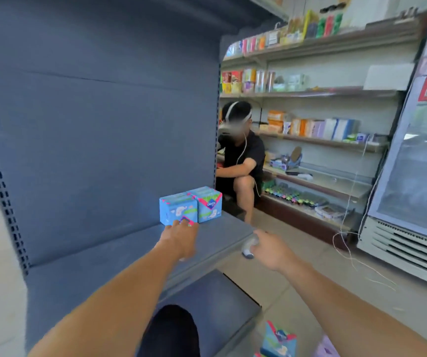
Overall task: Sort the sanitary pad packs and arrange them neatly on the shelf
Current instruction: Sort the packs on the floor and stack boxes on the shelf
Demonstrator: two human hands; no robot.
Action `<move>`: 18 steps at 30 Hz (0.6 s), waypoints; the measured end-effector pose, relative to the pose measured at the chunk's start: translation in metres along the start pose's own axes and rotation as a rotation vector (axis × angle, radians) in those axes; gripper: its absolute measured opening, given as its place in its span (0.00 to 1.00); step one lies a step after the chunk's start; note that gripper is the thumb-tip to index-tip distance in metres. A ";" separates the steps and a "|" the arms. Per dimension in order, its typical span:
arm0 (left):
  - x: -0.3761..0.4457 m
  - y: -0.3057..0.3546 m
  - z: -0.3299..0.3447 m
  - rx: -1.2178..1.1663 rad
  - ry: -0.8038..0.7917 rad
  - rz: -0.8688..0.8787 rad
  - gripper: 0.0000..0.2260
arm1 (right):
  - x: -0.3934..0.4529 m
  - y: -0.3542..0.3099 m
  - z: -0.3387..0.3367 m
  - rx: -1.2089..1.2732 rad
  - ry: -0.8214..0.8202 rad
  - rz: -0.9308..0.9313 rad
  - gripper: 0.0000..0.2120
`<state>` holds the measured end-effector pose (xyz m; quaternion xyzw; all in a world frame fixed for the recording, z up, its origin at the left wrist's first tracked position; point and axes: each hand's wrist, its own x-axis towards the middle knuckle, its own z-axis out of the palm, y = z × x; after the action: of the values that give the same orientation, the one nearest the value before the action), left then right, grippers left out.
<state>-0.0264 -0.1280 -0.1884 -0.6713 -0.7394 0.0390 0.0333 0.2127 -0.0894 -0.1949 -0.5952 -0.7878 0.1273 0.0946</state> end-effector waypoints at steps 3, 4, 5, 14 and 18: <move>0.011 -0.031 -0.002 -0.002 -0.029 -0.082 0.31 | 0.033 -0.027 -0.002 0.104 -0.002 -0.008 0.24; 0.016 -0.037 -0.002 -0.007 -0.031 -0.094 0.31 | 0.042 -0.033 -0.001 0.139 0.009 -0.007 0.24; 0.024 -0.043 -0.001 -0.012 -0.029 -0.104 0.31 | 0.053 -0.038 0.002 0.170 0.016 0.000 0.24; 0.091 -0.077 0.006 -0.067 0.026 -0.166 0.31 | 0.138 -0.055 0.022 0.315 -0.012 0.026 0.21; 0.117 -0.081 0.018 -0.063 0.046 -0.150 0.32 | 0.178 -0.054 0.031 0.406 -0.027 0.043 0.18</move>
<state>-0.1196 -0.0192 -0.1986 -0.6156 -0.7874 -0.0025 0.0321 0.1053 0.0652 -0.2079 -0.5788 -0.7344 0.2933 0.1992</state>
